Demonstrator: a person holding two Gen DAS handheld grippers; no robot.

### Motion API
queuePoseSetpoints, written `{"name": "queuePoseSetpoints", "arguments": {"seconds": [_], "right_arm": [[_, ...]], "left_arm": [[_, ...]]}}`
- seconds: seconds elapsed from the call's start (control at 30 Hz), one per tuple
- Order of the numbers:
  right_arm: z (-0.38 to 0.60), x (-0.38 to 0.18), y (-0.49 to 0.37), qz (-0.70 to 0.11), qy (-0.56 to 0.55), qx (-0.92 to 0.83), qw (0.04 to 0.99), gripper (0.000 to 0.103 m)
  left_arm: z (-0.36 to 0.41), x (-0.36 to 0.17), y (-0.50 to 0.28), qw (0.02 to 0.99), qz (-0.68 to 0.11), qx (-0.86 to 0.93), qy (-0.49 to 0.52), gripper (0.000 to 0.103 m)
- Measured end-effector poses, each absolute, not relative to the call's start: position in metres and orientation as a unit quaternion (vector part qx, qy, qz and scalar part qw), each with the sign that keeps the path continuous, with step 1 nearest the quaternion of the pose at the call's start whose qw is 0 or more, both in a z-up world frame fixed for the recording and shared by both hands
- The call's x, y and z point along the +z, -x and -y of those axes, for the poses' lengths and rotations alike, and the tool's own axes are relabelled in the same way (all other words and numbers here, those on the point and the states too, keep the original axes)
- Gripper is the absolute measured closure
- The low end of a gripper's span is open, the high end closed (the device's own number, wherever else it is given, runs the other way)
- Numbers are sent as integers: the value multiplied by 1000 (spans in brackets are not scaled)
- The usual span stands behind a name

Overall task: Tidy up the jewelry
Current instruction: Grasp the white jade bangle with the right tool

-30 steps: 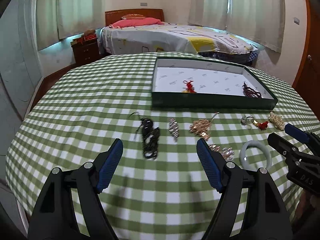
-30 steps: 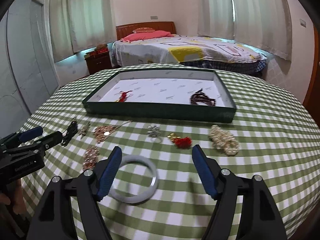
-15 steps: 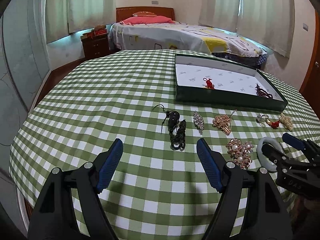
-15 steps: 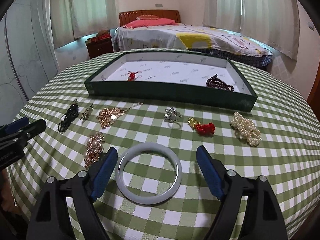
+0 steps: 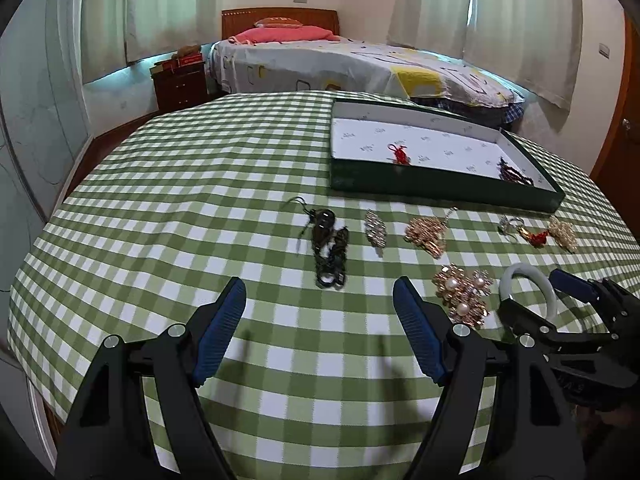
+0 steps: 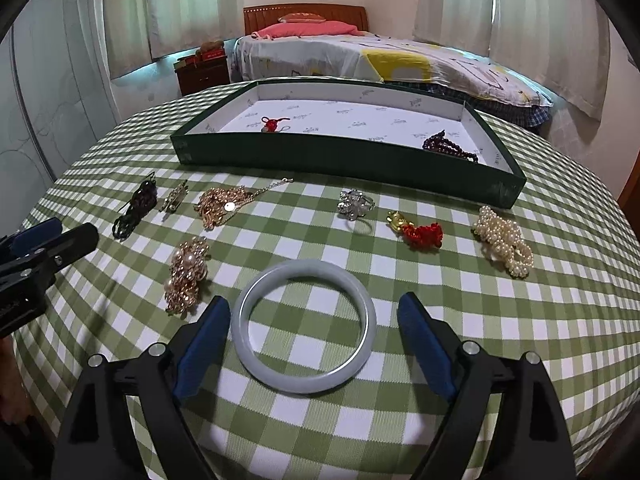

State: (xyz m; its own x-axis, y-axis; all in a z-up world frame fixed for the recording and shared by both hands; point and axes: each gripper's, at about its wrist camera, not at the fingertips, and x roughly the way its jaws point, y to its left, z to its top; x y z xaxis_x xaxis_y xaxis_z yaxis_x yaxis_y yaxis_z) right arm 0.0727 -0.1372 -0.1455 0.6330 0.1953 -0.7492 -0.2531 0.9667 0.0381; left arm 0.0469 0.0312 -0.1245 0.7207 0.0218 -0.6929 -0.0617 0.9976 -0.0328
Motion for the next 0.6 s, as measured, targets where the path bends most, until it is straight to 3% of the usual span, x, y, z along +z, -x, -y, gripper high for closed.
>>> {"name": "queuePoseSetpoints", "arguments": {"seconds": [0.07,0.6], "right_arm": [[137,-144,-71,-407,37,126,904,34],[170,-136,-74,-398,-3,116,910,34]], "left_arm": [[-26,-126,-46,927,-374,17,22,29],[18,-134,-50,922,-386,-24,-16,29]]}}
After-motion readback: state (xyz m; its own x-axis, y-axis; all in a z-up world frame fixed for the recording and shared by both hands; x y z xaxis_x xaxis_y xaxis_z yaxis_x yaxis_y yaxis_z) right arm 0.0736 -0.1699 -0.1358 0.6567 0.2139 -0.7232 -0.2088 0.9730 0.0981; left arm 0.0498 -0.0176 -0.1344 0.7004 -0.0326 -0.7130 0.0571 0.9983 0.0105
